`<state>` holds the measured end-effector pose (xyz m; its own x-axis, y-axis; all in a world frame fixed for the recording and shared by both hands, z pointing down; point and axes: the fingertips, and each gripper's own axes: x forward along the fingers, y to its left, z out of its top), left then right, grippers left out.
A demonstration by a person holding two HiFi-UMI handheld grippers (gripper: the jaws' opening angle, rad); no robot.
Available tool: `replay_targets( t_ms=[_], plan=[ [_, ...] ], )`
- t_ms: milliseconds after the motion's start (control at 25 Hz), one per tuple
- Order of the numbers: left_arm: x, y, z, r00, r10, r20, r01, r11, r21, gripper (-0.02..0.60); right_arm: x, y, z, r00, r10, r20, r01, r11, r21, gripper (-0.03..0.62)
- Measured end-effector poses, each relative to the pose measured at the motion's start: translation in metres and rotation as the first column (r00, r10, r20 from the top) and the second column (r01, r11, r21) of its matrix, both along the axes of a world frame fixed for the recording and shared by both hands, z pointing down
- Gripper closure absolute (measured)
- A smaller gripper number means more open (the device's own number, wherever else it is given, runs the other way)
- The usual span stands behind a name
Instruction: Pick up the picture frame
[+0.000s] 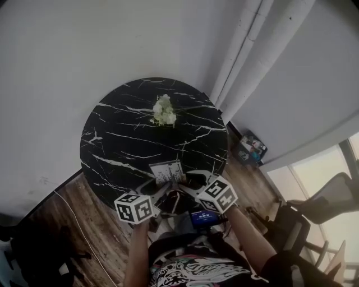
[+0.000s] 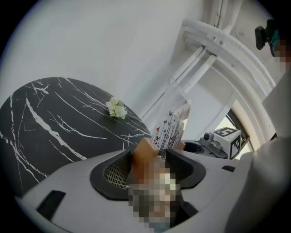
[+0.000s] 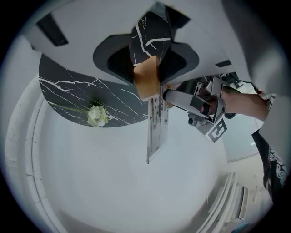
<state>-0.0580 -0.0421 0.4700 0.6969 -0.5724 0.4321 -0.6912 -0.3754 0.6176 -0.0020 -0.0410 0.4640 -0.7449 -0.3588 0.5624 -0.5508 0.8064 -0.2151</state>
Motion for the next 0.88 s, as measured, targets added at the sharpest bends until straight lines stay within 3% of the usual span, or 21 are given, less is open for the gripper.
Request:
replay_targets(
  t_ms=[880],
  plan=[
    [0.0041, -0.0036, 0.0019, 0.999, 0.052, -0.007, -0.052, 0.998, -0.024, 0.334, 0.0045, -0.0008, 0.0029, 0.999, 0.049, 0.005, -0.049, 0.999, -0.011, 0.419]
  ],
)
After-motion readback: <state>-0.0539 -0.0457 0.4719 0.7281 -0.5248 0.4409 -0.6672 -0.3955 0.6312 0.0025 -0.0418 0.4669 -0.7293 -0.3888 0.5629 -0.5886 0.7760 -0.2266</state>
